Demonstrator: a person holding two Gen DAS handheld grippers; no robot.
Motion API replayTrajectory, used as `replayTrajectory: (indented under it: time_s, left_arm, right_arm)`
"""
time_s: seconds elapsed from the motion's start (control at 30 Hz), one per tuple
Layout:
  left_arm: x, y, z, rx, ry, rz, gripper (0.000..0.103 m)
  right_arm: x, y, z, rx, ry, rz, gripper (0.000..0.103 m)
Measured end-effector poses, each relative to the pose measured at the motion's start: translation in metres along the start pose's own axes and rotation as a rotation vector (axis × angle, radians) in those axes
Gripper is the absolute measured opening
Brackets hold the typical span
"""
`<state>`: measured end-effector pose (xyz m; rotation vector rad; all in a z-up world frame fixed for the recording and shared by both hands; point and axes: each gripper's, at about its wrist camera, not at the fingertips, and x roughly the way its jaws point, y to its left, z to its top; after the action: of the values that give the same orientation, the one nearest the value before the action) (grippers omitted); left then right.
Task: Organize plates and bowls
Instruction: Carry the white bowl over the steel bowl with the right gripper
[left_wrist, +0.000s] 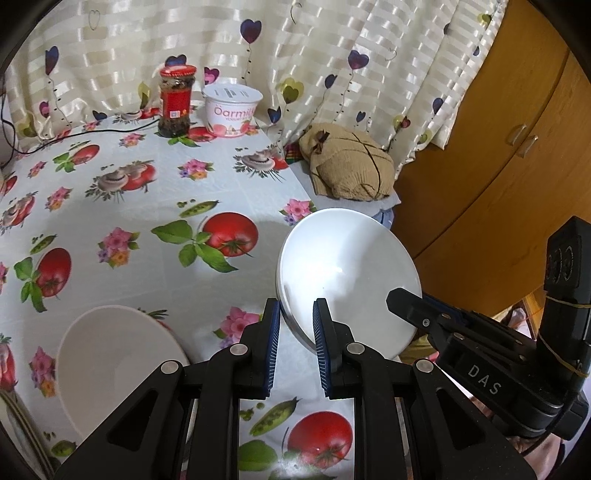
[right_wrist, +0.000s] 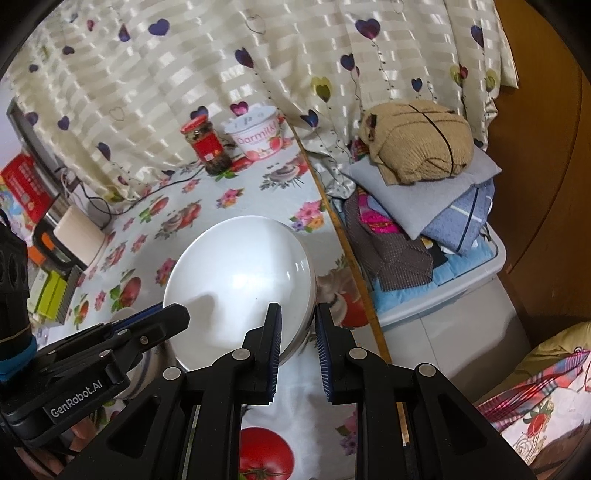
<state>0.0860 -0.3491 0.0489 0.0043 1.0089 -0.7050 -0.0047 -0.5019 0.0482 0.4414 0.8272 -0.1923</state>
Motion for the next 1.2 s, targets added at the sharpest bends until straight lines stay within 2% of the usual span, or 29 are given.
replayTrajectory:
  time_s: [0.43,1.2]
  left_arm:
    - [-0.041,0.027,-0.003,-0.043,-0.069,0.025,0.019]
    - [-0.088,0.063,-0.022,-0.111,-0.132,0.056,0.019]
  right_arm:
    - [-0.014,0.046,0.003,-0.075,-0.021,0.028,0.018]
    - [-0.025,0.106,-0.007,-0.173,-0.021,0.068,0.018]
